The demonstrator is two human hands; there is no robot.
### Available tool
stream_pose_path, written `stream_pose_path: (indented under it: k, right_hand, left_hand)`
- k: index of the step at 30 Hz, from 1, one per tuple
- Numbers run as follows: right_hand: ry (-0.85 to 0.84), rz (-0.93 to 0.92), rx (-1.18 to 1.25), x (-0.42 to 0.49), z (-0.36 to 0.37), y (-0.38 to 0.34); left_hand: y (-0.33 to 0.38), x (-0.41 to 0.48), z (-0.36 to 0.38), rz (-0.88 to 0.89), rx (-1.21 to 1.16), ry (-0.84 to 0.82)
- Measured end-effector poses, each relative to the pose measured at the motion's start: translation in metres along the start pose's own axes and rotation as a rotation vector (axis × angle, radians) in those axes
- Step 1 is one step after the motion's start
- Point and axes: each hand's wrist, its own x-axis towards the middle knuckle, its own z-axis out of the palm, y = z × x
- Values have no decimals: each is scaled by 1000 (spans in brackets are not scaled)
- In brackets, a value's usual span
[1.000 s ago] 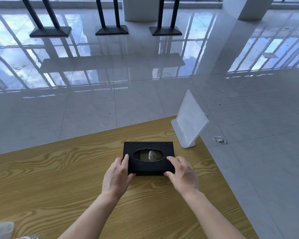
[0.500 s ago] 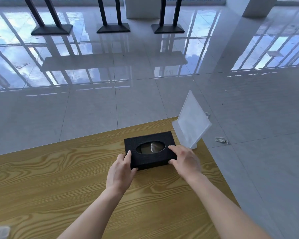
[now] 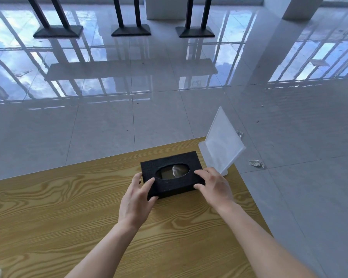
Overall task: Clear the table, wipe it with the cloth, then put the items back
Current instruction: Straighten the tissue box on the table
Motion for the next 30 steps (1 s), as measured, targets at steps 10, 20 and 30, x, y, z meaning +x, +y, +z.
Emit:
stream_pose_path:
  k: [10,20,30]
  right_hand:
    - [1,7,-6,17,-9,-3]
    - [-2,-2,-12,15,-13,2]
    - [-38,-3,-26,29,-40,-7]
  left_hand:
    - [5,15,2,-23,-4,-15]
    - [10,24,1,-24,-49,-40]
    - [5,23,-7,-5,-132,-46]
